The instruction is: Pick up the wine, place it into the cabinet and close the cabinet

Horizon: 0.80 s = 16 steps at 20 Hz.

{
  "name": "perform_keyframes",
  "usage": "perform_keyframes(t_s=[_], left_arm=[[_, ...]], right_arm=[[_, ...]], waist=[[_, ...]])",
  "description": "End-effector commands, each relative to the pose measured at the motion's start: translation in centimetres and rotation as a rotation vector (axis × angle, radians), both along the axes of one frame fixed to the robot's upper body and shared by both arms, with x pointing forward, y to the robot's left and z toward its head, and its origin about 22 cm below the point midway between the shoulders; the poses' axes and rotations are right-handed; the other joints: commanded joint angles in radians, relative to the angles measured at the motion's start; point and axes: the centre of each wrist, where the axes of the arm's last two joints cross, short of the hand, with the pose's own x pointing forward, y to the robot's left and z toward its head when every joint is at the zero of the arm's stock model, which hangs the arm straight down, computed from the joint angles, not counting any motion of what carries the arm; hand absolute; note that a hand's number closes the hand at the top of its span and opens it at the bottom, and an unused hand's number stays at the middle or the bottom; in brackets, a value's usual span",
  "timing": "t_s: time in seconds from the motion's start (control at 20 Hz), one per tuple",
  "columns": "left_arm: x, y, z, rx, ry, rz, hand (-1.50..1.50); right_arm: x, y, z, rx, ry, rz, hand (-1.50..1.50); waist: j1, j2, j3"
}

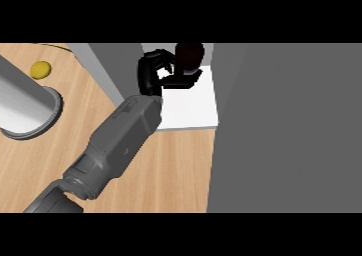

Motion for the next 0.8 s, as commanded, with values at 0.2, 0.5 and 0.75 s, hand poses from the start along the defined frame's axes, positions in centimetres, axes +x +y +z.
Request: perform_keyframes(t_s=[0.2, 0.5, 0.75], left_arm=[[1.4, 2.5, 0.2, 0.227, 0.036, 0.145, -1.5], [1.8, 5.5, -0.4, 0.261, 0.077, 0.153, -1.5], [2.4, 4.1, 1.2, 0.278, 0.082, 0.186, -1.5]], right_arm=[[-2.4, -0.3, 1.5, 0.056, -0.018, 0.076, -1.5], [-3.1, -0.7, 2.0, 0.061, -0.037, 0.067, -1.5], [-2.2, -0.8, 1.3, 0.058, -0.043, 0.086, -1.5]], waist=[[-0.007, 0.005, 0.0], [-0.012, 0.007, -0.001], [-0.019, 0.012, 0.0]])
